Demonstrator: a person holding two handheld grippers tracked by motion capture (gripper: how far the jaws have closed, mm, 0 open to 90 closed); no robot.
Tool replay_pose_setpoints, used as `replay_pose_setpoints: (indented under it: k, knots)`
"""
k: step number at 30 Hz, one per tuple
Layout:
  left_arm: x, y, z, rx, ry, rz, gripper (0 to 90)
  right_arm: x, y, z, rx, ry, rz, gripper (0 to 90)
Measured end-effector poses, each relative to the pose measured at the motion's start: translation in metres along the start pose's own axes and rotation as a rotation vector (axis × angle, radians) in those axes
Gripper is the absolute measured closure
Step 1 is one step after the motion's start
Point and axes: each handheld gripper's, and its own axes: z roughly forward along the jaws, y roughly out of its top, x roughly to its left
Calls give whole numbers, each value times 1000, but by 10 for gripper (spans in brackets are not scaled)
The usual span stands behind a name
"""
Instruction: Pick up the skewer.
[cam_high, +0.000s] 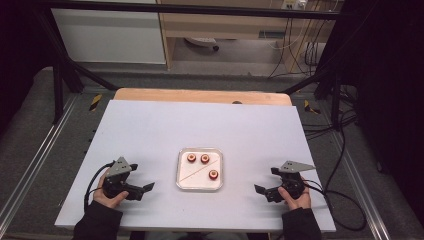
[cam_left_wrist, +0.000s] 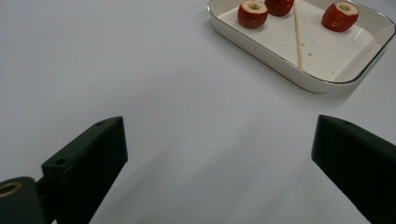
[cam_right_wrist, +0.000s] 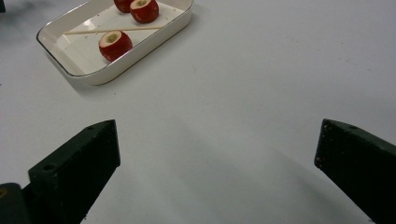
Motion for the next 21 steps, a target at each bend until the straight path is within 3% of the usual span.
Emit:
replay_pose_setpoints:
  k: [21]
  knots:
    - [-7, 9, 4, 13, 2, 3, 33, 1, 0, -1, -8, 11, -1, 6]
